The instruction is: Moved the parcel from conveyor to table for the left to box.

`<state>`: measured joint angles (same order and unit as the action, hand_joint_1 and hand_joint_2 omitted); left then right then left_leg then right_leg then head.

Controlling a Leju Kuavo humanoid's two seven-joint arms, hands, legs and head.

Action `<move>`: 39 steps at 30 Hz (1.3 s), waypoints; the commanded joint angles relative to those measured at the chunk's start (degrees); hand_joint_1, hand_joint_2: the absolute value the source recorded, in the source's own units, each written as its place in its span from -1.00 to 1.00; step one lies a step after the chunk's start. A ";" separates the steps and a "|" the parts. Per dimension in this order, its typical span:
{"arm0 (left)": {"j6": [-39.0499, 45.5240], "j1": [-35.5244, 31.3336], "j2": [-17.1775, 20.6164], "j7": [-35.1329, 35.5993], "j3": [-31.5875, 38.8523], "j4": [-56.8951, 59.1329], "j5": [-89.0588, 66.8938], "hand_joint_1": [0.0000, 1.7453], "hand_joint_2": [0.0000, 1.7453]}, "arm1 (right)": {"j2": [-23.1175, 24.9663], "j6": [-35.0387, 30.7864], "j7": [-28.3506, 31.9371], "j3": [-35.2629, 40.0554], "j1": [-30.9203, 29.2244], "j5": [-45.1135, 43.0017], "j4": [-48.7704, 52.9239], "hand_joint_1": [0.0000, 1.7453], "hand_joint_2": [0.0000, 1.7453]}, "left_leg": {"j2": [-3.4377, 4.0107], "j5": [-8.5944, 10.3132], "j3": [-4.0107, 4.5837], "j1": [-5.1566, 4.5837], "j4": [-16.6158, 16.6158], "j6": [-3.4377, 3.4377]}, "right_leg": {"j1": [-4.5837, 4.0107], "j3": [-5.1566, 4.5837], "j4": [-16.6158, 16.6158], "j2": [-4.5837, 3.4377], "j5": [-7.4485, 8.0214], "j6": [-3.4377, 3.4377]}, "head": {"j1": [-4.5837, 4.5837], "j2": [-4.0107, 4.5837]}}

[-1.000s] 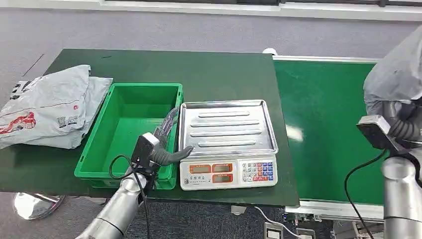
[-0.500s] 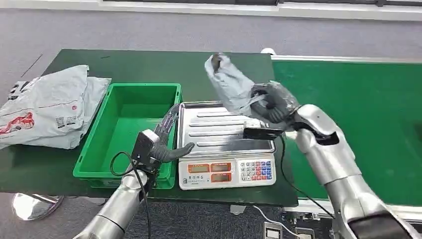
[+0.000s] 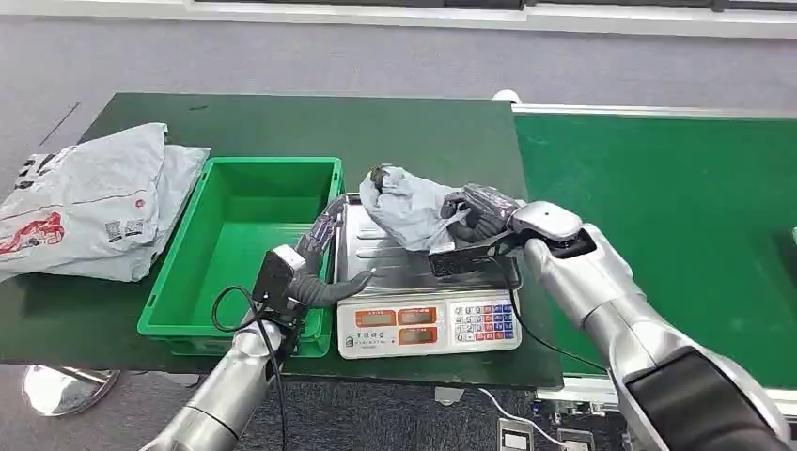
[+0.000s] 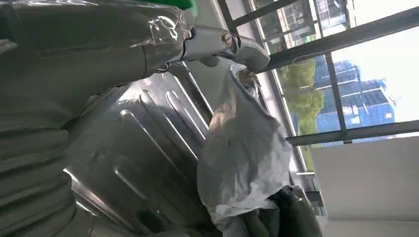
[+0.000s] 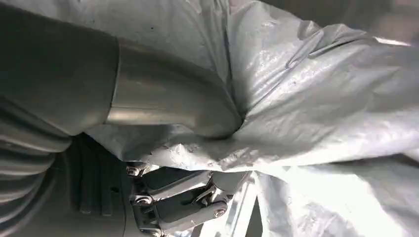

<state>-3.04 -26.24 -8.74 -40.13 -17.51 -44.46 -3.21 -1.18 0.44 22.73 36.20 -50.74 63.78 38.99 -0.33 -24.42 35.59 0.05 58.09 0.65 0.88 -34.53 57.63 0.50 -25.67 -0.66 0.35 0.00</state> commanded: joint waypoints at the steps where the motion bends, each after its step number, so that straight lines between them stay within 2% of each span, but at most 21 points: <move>1: 0.52 -1.68 0.81 0.13 -2.90 2.74 0.15 -1.00 1.00 | 5.69 12.85 -0.72 13.30 -7.89 2.29 -17.85 1.00 1.00 | 0.27 -0.04 -0.22 0.05 -0.09 0.04 | -0.06 0.14 -0.10 -0.28 0.05 0.08 | 0.00 0.00; 3: 0.61 -1.31 0.91 0.13 -2.95 2.39 0.31 -1.00 1.00 | 6.58 13.55 0.01 14.19 -8.32 2.07 -18.20 1.00 1.00 | 0.18 -0.02 -0.11 0.01 -0.04 0.02 | -0.01 0.04 -0.02 -0.18 0.01 0.04 | 0.00 0.00; 6: 0.36 -1.42 0.74 0.13 -3.64 2.46 0.28 -1.00 1.00 | 7.58 20.03 4.59 16.32 -9.19 0.52 -19.18 1.00 1.00 | 0.21 -0.04 -0.18 0.04 -0.06 0.03 | -0.05 0.10 -0.06 -0.22 0.01 0.05 | 0.00 0.00; 9: 0.35 -1.26 0.15 0.13 -3.85 2.10 0.52 -1.00 1.00 | 6.49 16.25 9.78 15.53 -7.71 -3.61 -15.92 1.00 1.00 | 0.19 -0.03 -0.27 0.06 -0.13 0.03 | -0.06 0.21 -0.14 -0.20 0.01 0.06 | 0.00 0.00; 10: 0.51 -1.76 -0.10 0.13 -3.62 3.06 0.86 -1.00 1.00 | 5.81 7.26 14.30 10.51 -4.81 -10.37 -11.00 1.00 1.00 | 0.08 -0.02 -0.18 0.08 -0.06 0.02 | -0.09 0.17 -0.11 -0.10 0.00 0.04 | 0.00 0.00; 11: 0.48 -1.75 0.00 0.13 -3.62 3.01 0.94 -1.00 1.00 | 5.75 6.46 13.99 10.41 -4.47 -11.08 -10.22 1.00 1.00 | 0.01 0.00 -0.30 0.11 -0.16 0.03 | -0.11 0.32 -0.24 -0.03 0.01 0.06 | 0.00 0.00; 12: 0.31 -1.75 0.24 0.13 -3.82 2.94 0.98 -1.00 1.00 | 4.96 6.24 12.87 10.87 -3.89 -12.69 -8.06 -0.86 1.00 | 0.00 0.00 -0.18 0.09 -0.08 0.02 | -0.09 0.19 -0.13 -0.01 -0.01 0.04 | 0.00 0.00; 13: 0.28 -1.59 0.39 0.13 -3.80 2.65 1.08 -1.00 1.00 | 4.22 5.15 12.24 10.81 -3.44 -13.89 -6.69 -1.00 1.00 | 0.04 -0.01 -0.25 0.10 -0.12 0.02 | -0.11 0.25 -0.18 -0.06 0.01 0.06 | 0.00 0.00; 15: -0.05 -1.23 0.33 0.13 -3.73 2.16 1.28 -1.00 1.00 | 2.84 3.35 11.56 10.97 -3.29 -14.90 -5.46 -1.00 1.00 | 0.13 -0.03 -0.19 0.07 -0.09 0.03 | -0.07 0.15 -0.12 -0.15 0.00 0.06 | 0.00 0.00; 17: -0.05 -1.23 0.33 0.13 -3.73 2.16 1.28 -1.00 1.00 | 2.84 3.35 11.56 10.97 -3.29 -14.90 -5.46 -1.00 1.00 | 0.04 -0.01 -0.31 0.10 -0.18 0.04 | -0.10 0.31 -0.25 -0.07 0.01 0.09 | 0.00 0.00; 18: -0.05 -1.23 0.33 0.13 -3.73 2.16 1.28 -1.00 1.00 | 2.84 3.35 11.56 10.97 -3.29 -14.90 -5.46 -1.00 1.00 | -0.06 0.01 -0.10 0.05 -0.05 0.03 | -0.05 0.07 -0.07 0.03 -0.02 0.04 | 0.00 0.00; 29: -0.05 -1.23 0.33 0.13 -3.73 2.16 1.28 -1.00 1.00 | 2.84 3.35 11.56 10.97 -3.29 -14.90 -5.46 -1.00 1.00 | 0.07 -0.03 -0.16 0.06 -0.06 0.03 | -0.06 0.10 -0.09 -0.14 -0.02 0.05 | 0.00 0.00; 31: -0.15 -1.02 0.17 0.13 -3.78 1.87 1.20 -1.00 1.00 | 1.81 -0.49 11.29 10.53 -3.05 -15.58 -4.65 -1.00 1.00 | 0.07 -0.02 -0.12 0.05 -0.03 0.03 | -0.06 0.06 -0.08 -0.14 -0.01 0.04 | 0.00 0.00; 34: -0.15 -1.33 -0.08 0.13 -3.67 2.15 1.14 -1.00 1.00 | 0.52 -15.72 11.88 7.93 -0.13 -18.19 -0.99 -1.00 1.00 | -0.02 0.00 -0.20 0.08 -0.10 0.02 | -0.08 0.19 -0.19 -0.05 0.00 0.04 | 0.00 0.00; 37: 0.14 -1.39 -0.07 0.13 -3.39 2.19 1.12 -1.00 1.00 | 0.59 -21.68 9.37 6.28 1.12 -19.42 0.57 -1.00 1.00 | -0.01 0.00 -0.14 0.09 -0.07 0.02 | -0.09 0.12 -0.15 -0.03 -0.01 0.03 | 0.00 0.00; 39: 0.25 -1.14 0.18 0.13 -3.20 1.88 1.10 -1.00 1.00 | 0.37 -21.77 7.18 6.14 0.69 -19.38 0.03 -1.00 1.00 | -0.01 -0.02 -0.23 0.10 -0.12 0.02 | -0.10 0.22 -0.22 -0.03 -0.01 0.04 | 0.00 0.00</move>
<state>-2.97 -26.07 -9.29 -40.13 -18.93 -44.30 -1.99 2.01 -13.24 34.03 45.48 -51.45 45.72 35.83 -0.20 -24.43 35.56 0.07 58.10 0.68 0.87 -34.61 57.63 0.33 -25.67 -0.65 0.35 0.00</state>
